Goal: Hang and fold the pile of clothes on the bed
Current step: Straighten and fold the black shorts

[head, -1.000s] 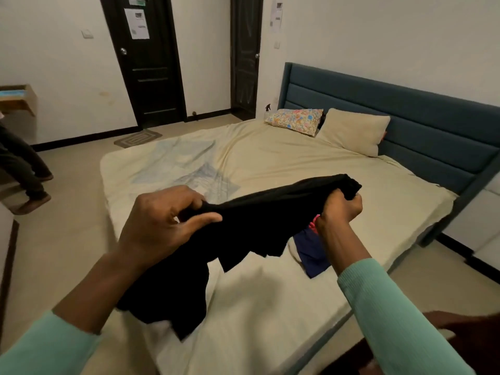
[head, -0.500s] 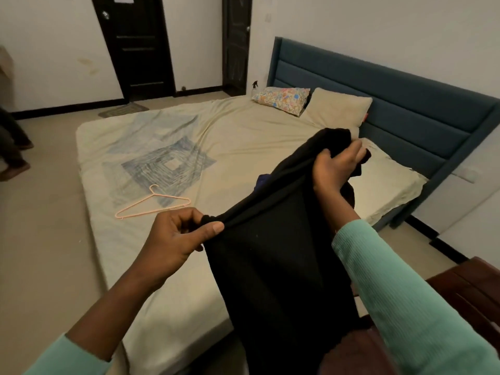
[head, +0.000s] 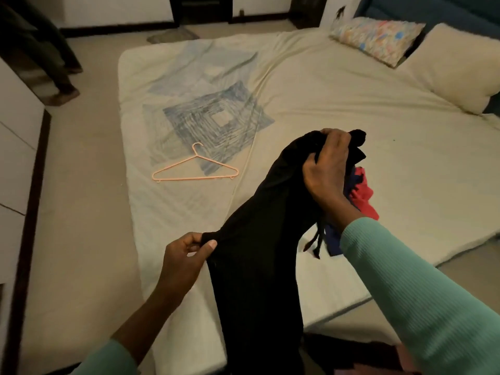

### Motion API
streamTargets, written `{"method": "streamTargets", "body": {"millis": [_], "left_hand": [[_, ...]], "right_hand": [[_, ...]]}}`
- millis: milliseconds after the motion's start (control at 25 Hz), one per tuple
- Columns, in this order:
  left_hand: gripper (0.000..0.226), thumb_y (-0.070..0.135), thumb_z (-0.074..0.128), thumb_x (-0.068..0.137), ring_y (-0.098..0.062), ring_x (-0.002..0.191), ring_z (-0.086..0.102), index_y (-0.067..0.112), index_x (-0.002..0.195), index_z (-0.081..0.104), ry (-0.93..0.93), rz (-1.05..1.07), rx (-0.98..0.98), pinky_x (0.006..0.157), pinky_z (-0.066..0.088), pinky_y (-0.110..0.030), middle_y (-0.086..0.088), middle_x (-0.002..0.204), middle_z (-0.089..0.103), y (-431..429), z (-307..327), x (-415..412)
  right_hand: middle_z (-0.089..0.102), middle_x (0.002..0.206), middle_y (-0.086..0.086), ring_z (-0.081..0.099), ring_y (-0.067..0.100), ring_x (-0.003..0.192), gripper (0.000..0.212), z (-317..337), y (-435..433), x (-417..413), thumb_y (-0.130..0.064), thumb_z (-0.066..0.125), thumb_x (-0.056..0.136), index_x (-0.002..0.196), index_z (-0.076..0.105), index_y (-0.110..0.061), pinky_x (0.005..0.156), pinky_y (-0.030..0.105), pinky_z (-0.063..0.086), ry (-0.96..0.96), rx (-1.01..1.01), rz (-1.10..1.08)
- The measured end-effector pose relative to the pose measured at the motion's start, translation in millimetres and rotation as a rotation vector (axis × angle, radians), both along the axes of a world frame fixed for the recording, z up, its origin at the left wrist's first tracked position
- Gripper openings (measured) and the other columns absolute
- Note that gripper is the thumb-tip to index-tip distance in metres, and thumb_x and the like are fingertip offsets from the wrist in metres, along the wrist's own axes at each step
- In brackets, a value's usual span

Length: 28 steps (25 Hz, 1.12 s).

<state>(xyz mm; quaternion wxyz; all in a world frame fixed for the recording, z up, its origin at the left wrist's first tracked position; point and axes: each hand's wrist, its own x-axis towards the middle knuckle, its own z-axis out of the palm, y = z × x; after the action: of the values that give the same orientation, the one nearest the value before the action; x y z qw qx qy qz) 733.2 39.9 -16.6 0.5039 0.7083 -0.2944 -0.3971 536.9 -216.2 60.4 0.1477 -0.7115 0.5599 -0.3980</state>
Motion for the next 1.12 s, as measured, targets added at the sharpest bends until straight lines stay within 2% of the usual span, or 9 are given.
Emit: {"method": "streamTargets", "body": {"millis": [200, 400, 600, 680, 760, 840, 920, 1000, 1120], "left_hand": [[0.006, 0.016, 0.076, 0.094, -0.016, 0.092, 0.075, 0.020, 0.098, 0.078, 0.005, 0.115, 0.140, 0.091, 0.060, -0.041, 0.002, 0.091, 0.079, -111.8, -129.1, 73.5], [0.005, 0.018, 0.079, 0.091, -0.019, 0.092, 0.076, 0.017, 0.096, 0.080, 0.095, 0.215, 0.251, 0.095, 0.060, -0.046, -0.001, 0.091, 0.080, -171.1, -237.3, 109.1], [0.024, 0.051, 0.085, 0.078, -0.013, 0.083, 0.076, 0.029, 0.086, 0.080, 0.022, 0.317, 0.423, 0.088, 0.062, -0.048, 0.011, 0.081, 0.078, -178.4, -290.1, 115.0], [0.034, 0.060, 0.084, 0.071, -0.013, 0.084, 0.076, 0.030, 0.086, 0.081, 0.025, 0.304, 0.427, 0.087, 0.062, -0.049, 0.010, 0.082, 0.079, -178.2, -292.7, 116.6], [0.033, 0.061, 0.084, 0.070, -0.013, 0.082, 0.076, 0.031, 0.083, 0.081, -0.001, 0.290, 0.428, 0.086, 0.062, -0.050, 0.010, 0.080, 0.078, -177.3, -289.6, 118.5], [0.026, 0.057, 0.084, 0.074, -0.015, 0.083, 0.077, 0.033, 0.082, 0.080, -0.009, 0.259, 0.416, 0.087, 0.061, -0.051, 0.009, 0.080, 0.079, -176.8, -286.6, 118.1], [0.016, 0.046, 0.081, 0.085, -0.015, 0.087, 0.076, 0.030, 0.087, 0.078, -0.040, 0.236, 0.406, 0.090, 0.061, -0.050, 0.007, 0.085, 0.078, -174.2, -281.8, 110.6], [0.010, 0.036, 0.075, 0.094, -0.015, 0.089, 0.073, 0.027, 0.097, 0.075, -0.142, 0.256, 0.413, 0.090, 0.060, -0.044, 0.007, 0.090, 0.076, -170.1, -276.8, 97.6], [0.018, 0.036, 0.071, 0.097, -0.015, 0.090, 0.067, 0.020, 0.104, 0.073, -0.247, 0.245, 0.446, 0.083, 0.051, -0.032, 0.003, 0.095, 0.072, -158.2, -268.0, 79.0]], "right_hand": [[0.043, 0.139, 0.017, 0.052, 0.040, 0.115, 0.047, -124.0, -119.8, 95.7, 0.001, 0.057, 0.086, 0.133, 0.052, -0.007, 0.100, 0.047, 0.045, 0.256, 0.182, 0.172], [0.039, 0.145, 0.019, 0.049, 0.045, 0.119, 0.053, -234.7, -207.2, 161.0, -0.001, 0.057, 0.087, 0.139, 0.047, -0.006, 0.101, 0.050, 0.045, 0.537, 0.293, 0.268], [0.037, 0.148, 0.018, 0.050, 0.043, 0.128, 0.058, -310.1, -242.0, 187.4, -0.006, 0.059, 0.091, 0.146, 0.041, -0.007, 0.103, 0.045, 0.044, 0.637, 0.573, 0.413], [0.027, 0.158, 0.017, 0.046, 0.040, 0.137, 0.071, -327.1, -222.5, 178.3, -0.009, 0.061, 0.091, 0.156, 0.031, -0.010, 0.111, 0.043, 0.042, 0.541, 0.602, 0.444], [0.027, 0.160, 0.016, 0.044, 0.036, 0.141, 0.072, -331.8, -184.0, 158.7, -0.015, 0.060, 0.090, 0.157, 0.032, -0.011, 0.116, 0.041, 0.039, 0.338, 0.467, 0.341], [0.043, 0.146, 0.011, 0.051, 0.030, 0.132, 0.059, -332.7, -132.0, 123.3, -0.022, 0.060, 0.092, 0.148, 0.043, -0.013, 0.113, 0.038, 0.042, 0.146, 0.409, 0.119], [0.055, 0.128, 0.003, 0.060, 0.025, 0.116, 0.040, -332.9, -67.7, 78.3, -0.027, 0.062, 0.097, 0.134, 0.054, -0.016, 0.102, 0.038, 0.049, 0.058, 0.517, -0.098], [0.055, 0.123, -0.002, 0.062, 0.022, 0.111, 0.032, -331.0, -6.8, 40.3, -0.031, 0.063, 0.099, 0.129, 0.055, -0.022, 0.095, 0.038, 0.052, 0.121, 0.692, -0.193], [0.052, 0.129, -0.003, 0.057, 0.017, 0.115, 0.045, -335.1, 52.2, 2.8, -0.039, 0.065, 0.099, 0.139, 0.048, -0.025, 0.096, 0.042, 0.053, 0.286, 0.887, -0.242]]}}
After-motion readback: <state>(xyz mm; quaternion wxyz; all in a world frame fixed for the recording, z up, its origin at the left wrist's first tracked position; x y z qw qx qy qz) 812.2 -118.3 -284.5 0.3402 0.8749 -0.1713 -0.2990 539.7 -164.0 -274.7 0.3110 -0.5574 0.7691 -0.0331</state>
